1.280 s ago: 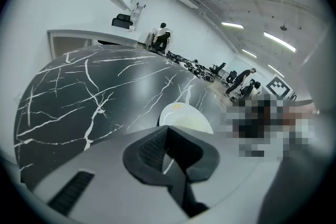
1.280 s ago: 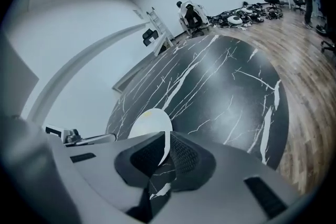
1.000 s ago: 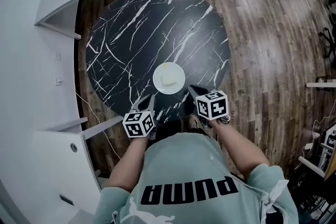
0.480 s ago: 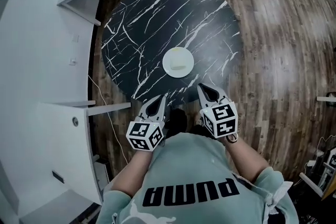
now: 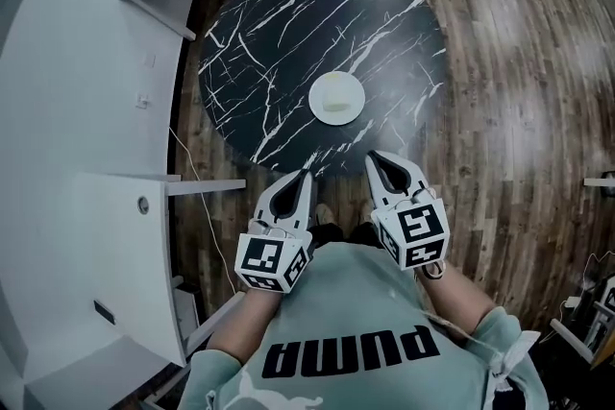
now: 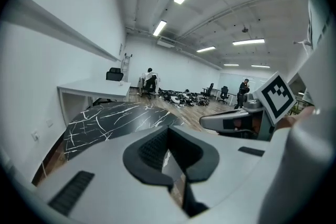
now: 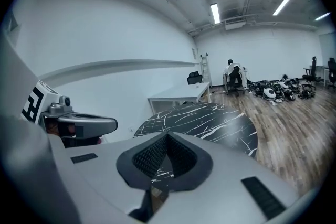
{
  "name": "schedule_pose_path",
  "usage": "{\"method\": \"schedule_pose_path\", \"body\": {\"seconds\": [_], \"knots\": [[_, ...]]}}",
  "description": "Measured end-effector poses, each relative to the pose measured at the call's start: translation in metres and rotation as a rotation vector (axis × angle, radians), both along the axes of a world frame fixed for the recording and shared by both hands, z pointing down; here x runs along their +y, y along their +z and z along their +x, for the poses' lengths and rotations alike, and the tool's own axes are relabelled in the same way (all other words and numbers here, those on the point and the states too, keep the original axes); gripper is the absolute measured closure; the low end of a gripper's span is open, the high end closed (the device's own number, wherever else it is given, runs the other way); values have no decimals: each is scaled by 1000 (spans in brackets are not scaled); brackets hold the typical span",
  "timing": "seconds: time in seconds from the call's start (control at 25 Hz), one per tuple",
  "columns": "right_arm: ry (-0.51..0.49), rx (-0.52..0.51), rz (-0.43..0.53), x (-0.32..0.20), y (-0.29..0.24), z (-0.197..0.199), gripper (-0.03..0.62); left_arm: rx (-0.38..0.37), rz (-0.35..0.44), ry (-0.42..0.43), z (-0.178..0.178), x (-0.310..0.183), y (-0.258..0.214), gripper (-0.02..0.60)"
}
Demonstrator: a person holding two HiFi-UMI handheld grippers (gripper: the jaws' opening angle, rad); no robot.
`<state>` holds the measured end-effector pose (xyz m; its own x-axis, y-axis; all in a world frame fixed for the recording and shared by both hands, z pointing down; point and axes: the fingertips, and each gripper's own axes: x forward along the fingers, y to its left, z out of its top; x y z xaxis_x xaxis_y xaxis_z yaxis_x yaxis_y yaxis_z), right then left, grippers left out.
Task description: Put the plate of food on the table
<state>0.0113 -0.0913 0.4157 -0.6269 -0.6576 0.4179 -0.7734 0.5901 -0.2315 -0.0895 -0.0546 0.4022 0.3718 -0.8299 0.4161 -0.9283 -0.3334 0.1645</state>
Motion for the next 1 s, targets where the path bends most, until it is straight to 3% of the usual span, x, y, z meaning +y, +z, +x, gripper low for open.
{"method": "schedule_pose_path", "body": {"seconds": [0.28,0.68,1.0], "knots": [[28,9,82,32,-36,-25,585,-14,37,6,-27,35,-19,575],[119,48,72,101,-40,-75,585,10,63,60,-85,98,-29,575],[168,101,66,161,-41,-92,585,58,49,143,-94,148,-19,575]]}}
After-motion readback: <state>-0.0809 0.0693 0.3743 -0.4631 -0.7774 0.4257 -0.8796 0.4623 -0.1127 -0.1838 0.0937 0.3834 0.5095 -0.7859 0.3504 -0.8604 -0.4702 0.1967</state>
